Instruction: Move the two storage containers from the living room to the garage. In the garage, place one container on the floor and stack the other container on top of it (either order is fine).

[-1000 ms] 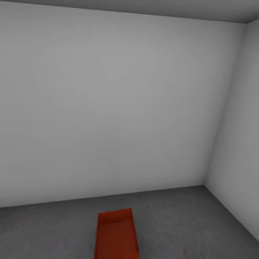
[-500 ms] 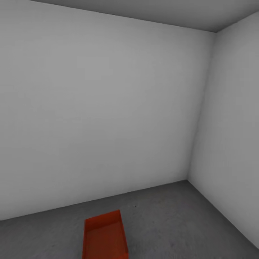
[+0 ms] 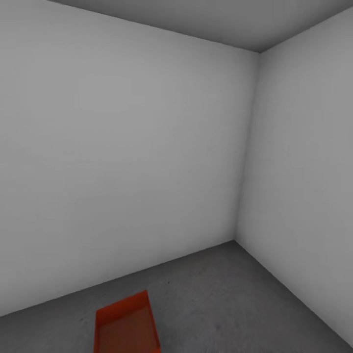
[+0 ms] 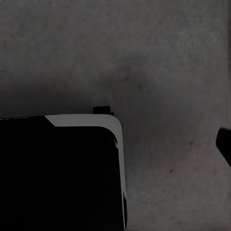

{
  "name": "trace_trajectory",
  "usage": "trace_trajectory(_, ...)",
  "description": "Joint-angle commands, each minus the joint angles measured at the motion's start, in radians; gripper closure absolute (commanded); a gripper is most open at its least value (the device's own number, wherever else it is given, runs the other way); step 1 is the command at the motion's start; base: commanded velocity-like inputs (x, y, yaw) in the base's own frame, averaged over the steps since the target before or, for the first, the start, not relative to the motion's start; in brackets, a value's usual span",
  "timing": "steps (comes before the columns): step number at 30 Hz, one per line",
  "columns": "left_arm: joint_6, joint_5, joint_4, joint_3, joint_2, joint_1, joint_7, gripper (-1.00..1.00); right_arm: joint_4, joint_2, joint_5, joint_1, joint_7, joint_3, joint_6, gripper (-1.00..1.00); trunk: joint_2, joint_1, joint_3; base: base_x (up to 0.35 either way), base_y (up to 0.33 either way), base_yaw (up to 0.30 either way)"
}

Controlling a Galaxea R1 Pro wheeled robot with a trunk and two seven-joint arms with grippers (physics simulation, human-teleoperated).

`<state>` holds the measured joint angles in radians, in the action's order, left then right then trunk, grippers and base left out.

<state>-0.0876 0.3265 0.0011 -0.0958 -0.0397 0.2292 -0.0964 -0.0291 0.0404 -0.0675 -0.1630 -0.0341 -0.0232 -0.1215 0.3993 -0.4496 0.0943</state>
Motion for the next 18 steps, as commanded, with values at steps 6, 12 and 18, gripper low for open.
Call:
trace_trajectory(6, -0.003, 0.008, 0.000, -0.009, 0.000, 0.000, -0.003, -1.00, -0.003, 0.001, -0.007, -0.001, 0.000, -0.003, -0.006, -1.00, 0.001, 0.000, 0.002, 0.000, 0.000, -0.283)
trace_trajectory(12, -0.003, 0.008, 0.000, -0.009, 0.000, 0.000, -0.003, -1.00, -0.003, 0.002, -0.002, -0.001, 0.000, -0.003, -0.006, -1.00, 0.001, 0.000, 0.003, 0.000, 0.000, -0.288)
trace_trajectory(18, -0.003, 0.008, 0.000, -0.009, 0.000, 0.000, -0.003, -1.00, -0.003, 0.003, 0.000, -0.001, 0.000, -0.003, -0.006, -1.00, 0.001, 0.000, 0.003, 0.000, 0.000, -0.289)
